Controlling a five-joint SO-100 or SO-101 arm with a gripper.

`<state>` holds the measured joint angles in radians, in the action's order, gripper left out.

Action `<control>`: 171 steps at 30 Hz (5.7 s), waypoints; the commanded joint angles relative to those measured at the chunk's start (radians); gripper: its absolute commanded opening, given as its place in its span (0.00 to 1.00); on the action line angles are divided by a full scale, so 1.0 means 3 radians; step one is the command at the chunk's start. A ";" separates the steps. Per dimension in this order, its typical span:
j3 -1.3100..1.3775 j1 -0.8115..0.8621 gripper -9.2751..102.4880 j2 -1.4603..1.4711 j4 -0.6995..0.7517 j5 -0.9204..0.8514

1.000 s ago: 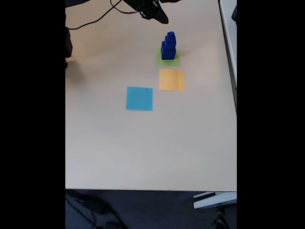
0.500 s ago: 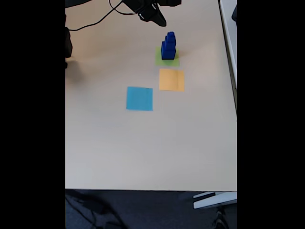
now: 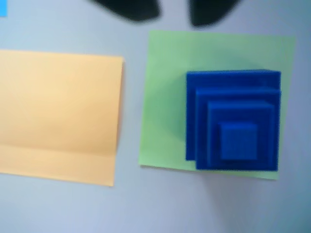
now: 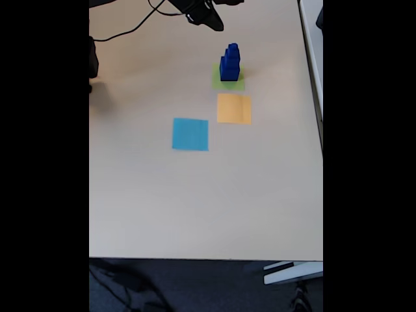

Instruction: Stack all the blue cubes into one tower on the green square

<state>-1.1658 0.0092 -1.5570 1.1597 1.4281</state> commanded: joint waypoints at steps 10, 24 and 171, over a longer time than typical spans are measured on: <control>-0.0036 -0.0072 0.08 -0.0286 0.0000 0.0097; -0.0077 -0.0092 0.08 -0.0251 -0.0026 0.0153; -0.0281 0.0015 0.08 0.0654 -0.0839 -0.0046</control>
<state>-1.2548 0.0046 -1.3392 0.9311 1.4251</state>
